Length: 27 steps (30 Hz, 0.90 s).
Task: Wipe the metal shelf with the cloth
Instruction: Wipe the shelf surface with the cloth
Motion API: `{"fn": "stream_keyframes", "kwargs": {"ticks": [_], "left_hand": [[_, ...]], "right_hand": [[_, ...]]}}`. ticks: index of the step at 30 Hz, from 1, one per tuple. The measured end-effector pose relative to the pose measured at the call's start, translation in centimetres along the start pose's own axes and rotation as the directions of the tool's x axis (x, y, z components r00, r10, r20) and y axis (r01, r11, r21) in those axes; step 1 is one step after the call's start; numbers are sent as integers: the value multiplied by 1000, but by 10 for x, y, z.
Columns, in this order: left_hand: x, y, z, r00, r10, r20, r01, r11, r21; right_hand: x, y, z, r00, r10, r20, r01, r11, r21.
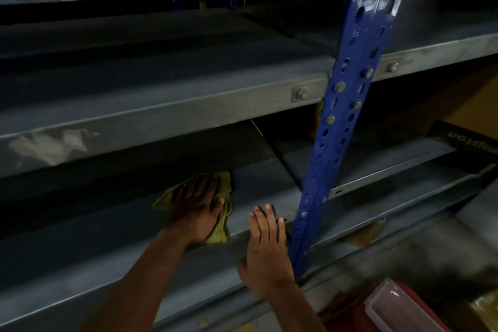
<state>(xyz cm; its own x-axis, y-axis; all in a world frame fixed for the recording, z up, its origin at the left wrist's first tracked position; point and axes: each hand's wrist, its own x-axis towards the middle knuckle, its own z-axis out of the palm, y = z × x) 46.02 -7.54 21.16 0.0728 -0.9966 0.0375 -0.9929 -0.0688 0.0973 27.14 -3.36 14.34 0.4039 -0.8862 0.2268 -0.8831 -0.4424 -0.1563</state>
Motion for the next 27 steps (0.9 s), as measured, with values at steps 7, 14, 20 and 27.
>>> {"fn": "stream_keyframes", "kwargs": {"ticks": [7, 14, 20, 27], "left_hand": [[12, 48, 7, 978, 202, 43, -201, 979, -41], [24, 23, 15, 968, 245, -45, -248, 965, -79], [71, 63, 20, 981, 182, 70, -178, 982, -64], [48, 109, 18, 925, 368, 96, -365, 930, -54]], "right_hand": [[1, 0, 0, 1000, -12, -6, 12, 1000, 14], [-24, 22, -2, 977, 153, -149, -124, 974, 191], [-28, 32, -8, 992, 78, -99, -66, 991, 120], [-24, 25, -20, 989, 143, -31, -140, 986, 86]]}}
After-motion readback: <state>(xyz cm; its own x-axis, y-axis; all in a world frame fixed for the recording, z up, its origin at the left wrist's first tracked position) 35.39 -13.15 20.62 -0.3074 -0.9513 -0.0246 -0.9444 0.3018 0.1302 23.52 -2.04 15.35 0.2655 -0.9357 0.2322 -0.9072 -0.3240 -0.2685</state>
